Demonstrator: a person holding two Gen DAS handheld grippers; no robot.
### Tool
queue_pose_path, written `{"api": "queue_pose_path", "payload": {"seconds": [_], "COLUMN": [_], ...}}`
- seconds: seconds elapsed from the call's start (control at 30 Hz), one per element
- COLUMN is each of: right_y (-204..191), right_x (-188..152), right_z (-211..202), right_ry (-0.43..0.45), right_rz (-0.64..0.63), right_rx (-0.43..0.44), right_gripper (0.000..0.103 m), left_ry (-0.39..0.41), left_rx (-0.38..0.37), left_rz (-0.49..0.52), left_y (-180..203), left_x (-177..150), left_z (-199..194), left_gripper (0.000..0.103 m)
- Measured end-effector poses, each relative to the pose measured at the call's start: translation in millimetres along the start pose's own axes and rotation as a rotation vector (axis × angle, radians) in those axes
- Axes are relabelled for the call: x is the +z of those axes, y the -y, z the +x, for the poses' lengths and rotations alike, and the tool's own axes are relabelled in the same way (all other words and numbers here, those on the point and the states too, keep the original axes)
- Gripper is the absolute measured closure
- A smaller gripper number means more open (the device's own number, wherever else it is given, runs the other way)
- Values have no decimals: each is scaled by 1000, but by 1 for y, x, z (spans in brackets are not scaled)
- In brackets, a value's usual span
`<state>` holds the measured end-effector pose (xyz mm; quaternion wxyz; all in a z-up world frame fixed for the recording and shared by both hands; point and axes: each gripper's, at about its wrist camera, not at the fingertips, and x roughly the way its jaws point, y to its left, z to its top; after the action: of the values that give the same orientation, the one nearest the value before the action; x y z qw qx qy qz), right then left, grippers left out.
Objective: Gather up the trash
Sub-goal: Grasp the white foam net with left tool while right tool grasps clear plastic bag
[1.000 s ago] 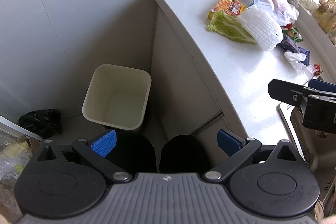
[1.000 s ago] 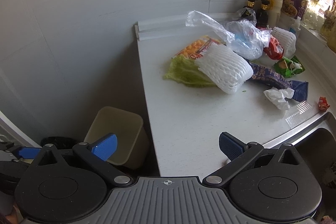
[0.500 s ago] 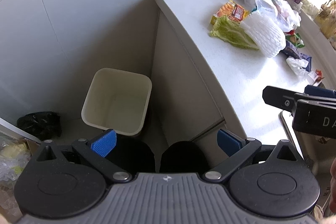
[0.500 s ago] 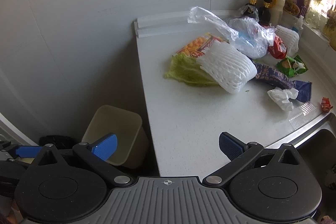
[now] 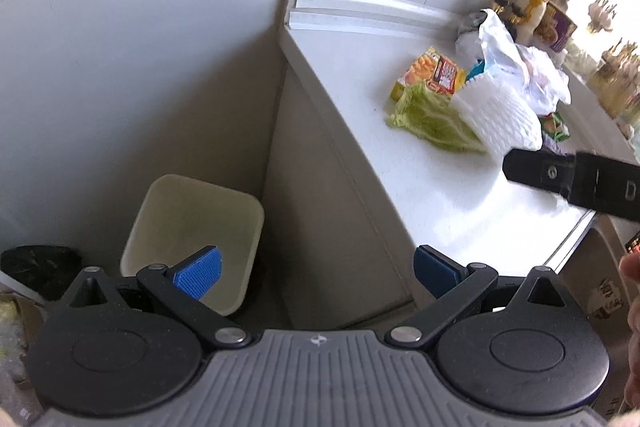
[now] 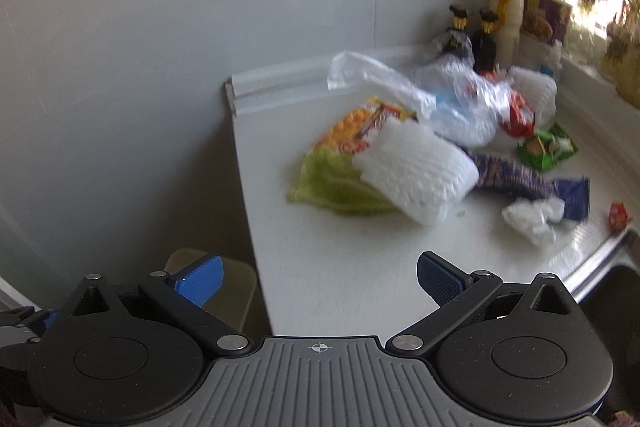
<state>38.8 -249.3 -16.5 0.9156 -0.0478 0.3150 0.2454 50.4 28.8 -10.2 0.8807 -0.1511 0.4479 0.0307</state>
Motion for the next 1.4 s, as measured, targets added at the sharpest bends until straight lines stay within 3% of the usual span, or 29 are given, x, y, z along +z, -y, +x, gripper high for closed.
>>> {"api": "queue_pose_path", "payload": {"seconds": [0.13, 0.23, 0.3, 0.4, 0.63, 0.73, 0.8, 0.9, 1.07, 1.23, 1.4], "right_y": [2, 7, 15, 28, 77, 102, 122, 144, 168, 179, 188], "right_x": [16, 23, 25, 33, 47, 46, 46, 48, 45, 44, 40], "right_z": [10, 15, 18, 27, 45, 49, 51, 52, 55, 60, 66], "right_ry": [78, 156, 217, 223, 198, 198, 201, 216, 239, 279, 343], "right_rz": [-69, -100, -129, -138, -22, 35, 71, 122, 220, 304, 438], "right_rx": [-9, -3, 45, 95, 37, -23, -51, -96, -30, -36, 60], "right_gripper": [0, 0, 0, 0, 0, 0, 0, 0, 0, 1, 4], "left_ry": [-35, -3, 20, 78, 271, 294, 270, 235, 245, 272, 338], "left_rx": [-68, -100, -116, -122, -90, -88, -96, -167, -308, -421, -439], "left_rz": [51, 114, 141, 189, 311, 329, 311, 271, 239, 339, 469], "left_y": [6, 12, 15, 21, 38, 43, 46, 45, 49, 75, 107], "left_x": [9, 12, 16, 22, 32, 40, 47, 58, 69, 58, 43], "left_z": [13, 15, 19, 22, 28, 33, 41, 53, 68, 75, 80], "left_gripper": [1, 1, 1, 1, 1, 1, 1, 1, 4, 6, 1]}}
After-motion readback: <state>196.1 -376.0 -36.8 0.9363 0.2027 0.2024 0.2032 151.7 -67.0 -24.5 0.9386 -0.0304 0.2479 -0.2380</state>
